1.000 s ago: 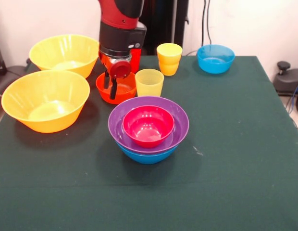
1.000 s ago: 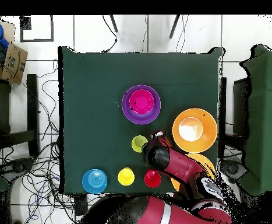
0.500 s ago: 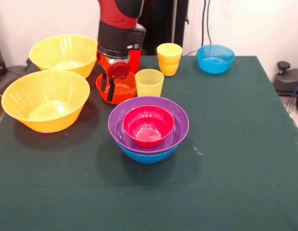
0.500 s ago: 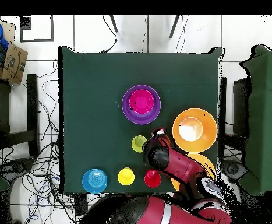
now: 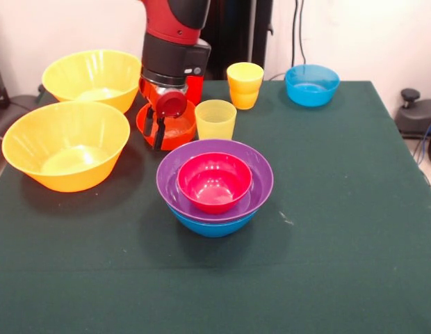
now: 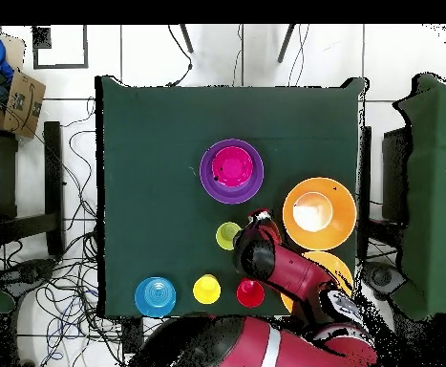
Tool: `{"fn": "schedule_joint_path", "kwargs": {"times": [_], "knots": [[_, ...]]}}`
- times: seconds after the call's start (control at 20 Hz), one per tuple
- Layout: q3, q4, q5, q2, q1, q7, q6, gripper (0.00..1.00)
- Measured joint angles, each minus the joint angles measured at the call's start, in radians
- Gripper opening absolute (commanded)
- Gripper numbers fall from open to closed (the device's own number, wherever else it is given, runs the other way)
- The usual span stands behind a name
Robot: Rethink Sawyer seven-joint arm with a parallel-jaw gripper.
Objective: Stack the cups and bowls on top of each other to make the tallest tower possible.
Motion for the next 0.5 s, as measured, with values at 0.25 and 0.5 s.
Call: {"fn": "schedule_joint_path", "kwargs": {"times": [0.25,0.5], "knots": [[-0.001,0.01,0.016,0.002,0.007,0.0,-0.023,1.0],[-0.004,0.017,0.034,0.001,0.017,0.0,-0.03,1.0]]}}
